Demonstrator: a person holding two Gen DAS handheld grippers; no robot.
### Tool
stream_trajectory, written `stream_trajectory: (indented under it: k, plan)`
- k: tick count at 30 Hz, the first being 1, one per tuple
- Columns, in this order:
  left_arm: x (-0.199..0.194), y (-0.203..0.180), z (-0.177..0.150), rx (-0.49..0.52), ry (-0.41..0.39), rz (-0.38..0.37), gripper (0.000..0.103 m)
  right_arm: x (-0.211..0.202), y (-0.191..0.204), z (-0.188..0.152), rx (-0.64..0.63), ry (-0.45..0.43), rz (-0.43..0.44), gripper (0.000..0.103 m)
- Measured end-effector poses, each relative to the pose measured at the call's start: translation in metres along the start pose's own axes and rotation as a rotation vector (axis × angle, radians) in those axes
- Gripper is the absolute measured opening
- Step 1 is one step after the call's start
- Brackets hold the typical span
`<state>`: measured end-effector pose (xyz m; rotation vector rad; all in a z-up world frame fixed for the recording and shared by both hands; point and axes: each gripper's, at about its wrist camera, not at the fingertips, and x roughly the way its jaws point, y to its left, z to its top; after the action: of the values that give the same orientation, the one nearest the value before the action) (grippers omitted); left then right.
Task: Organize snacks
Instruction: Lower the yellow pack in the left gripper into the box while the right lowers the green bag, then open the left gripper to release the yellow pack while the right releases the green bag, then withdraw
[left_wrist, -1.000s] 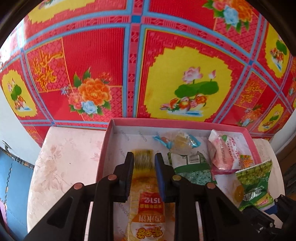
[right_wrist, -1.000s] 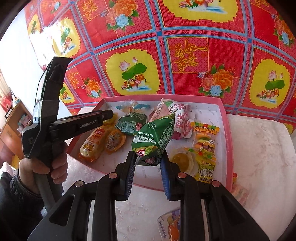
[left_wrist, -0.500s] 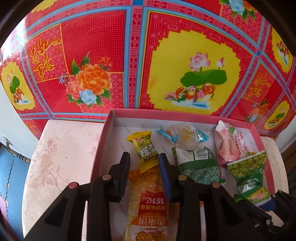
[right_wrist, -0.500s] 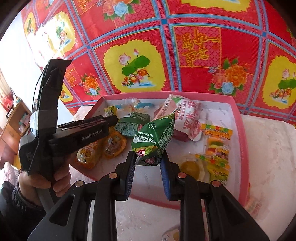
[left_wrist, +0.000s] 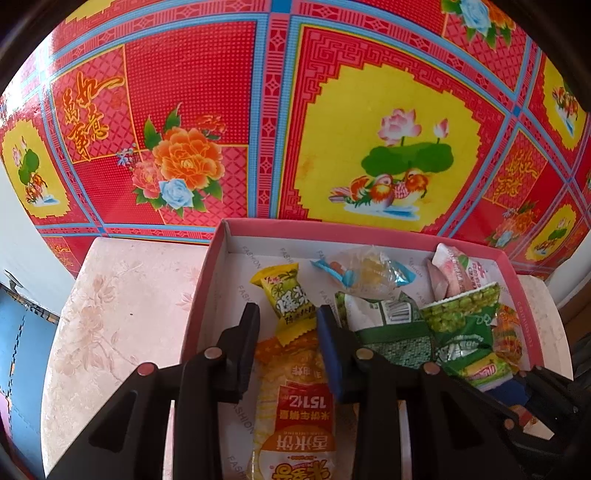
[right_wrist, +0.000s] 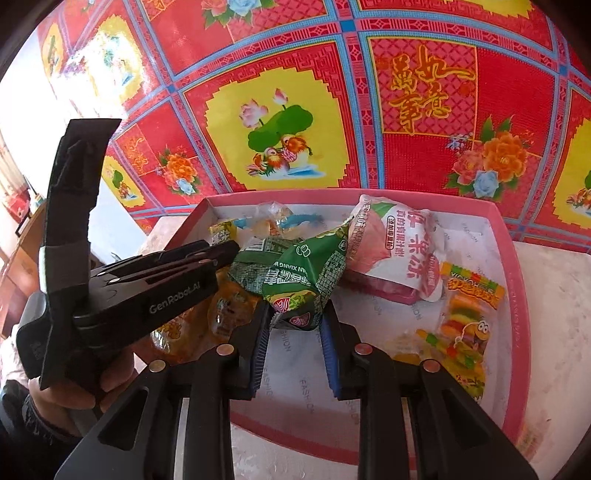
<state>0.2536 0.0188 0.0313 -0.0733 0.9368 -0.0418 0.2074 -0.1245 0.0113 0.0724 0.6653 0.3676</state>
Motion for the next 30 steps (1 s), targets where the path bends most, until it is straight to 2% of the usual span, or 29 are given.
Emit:
stream_trajectory:
  k: [3,8,14,20,30]
  plan:
    - [0.0,0.0,0.0,-0.001,0.001,0.001,0.033,0.002,-0.001,-0.001,0.013,0.017,-0.006,0.031]
    - [-0.006,0.002,0.002,-0.014,0.002,0.005,0.033,-0.005,-0.001,-0.004,0.021,0.014,-0.009,0.051]
    - [-0.021,0.002,0.001,-0.021,0.001,0.005,0.033,-0.023,0.001,-0.008,0.016,-0.022,-0.005,0.057]
    - [-0.042,-0.003,-0.002,-0.022,-0.015,0.008,0.038,-0.042,0.003,-0.013,-0.006,-0.049,-0.007,0.063]
    - [-0.093,-0.007,-0.024,-0.004,-0.047,0.005,0.044,-0.069,0.0,-0.026,0.019,-0.087,-0.015,0.064]
